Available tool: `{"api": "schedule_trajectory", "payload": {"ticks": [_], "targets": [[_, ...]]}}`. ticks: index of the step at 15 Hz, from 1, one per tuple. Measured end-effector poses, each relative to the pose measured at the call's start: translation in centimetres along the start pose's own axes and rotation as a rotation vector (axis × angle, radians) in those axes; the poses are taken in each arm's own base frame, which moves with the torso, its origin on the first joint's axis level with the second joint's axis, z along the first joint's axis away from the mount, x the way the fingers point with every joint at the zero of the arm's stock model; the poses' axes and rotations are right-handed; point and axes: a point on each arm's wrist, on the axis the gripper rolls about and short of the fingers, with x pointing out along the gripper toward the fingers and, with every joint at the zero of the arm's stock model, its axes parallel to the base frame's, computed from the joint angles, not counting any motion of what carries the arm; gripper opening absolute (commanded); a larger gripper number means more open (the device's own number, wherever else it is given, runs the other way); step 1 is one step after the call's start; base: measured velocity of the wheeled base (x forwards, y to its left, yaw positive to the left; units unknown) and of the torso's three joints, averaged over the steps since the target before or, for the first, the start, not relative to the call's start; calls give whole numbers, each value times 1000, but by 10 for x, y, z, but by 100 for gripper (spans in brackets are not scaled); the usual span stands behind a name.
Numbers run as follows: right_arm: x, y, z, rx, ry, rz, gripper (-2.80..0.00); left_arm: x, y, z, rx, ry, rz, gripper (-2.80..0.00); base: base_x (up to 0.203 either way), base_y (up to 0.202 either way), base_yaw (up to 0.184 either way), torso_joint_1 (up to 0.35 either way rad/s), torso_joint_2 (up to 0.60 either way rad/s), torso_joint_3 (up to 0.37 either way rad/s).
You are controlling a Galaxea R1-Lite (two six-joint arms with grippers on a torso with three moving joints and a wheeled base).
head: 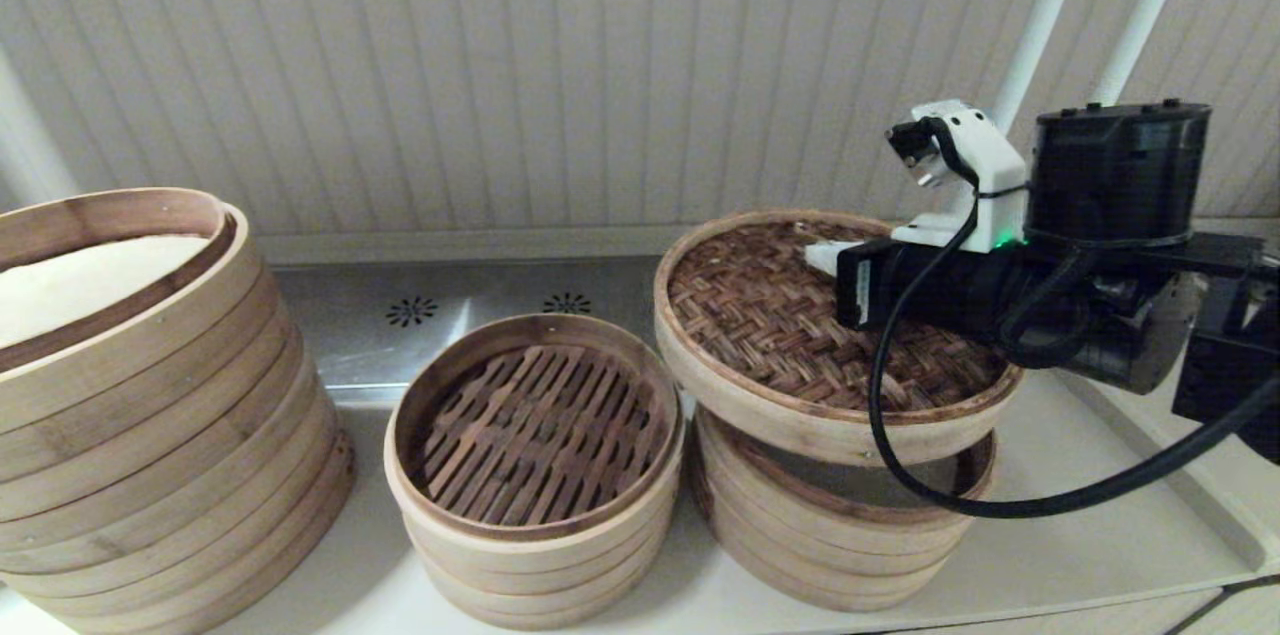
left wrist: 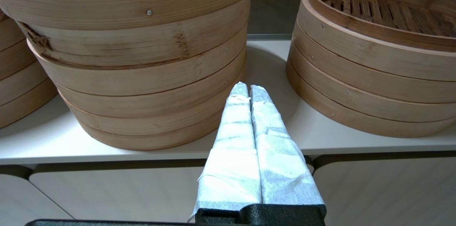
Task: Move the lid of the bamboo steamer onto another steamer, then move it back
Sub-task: Put the steamer
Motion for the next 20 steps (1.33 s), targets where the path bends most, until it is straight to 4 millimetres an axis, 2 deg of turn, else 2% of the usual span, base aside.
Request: {"api": "schedule_trajectory", "payload": {"ticks": [8,14,20], "targets": [[34,61,5,-33,15,128,-280,0,0,0,0,0,0,-280,0,0,0,0,0,0],[74,94,6,-54,50,178,-280,0,0,0,0,-1,0,-280,0,0,0,0,0,0],[94,124,2,-71,70,231,-280,0,0,0,0,0,0,-280,0,0,0,0,0,0]]}}
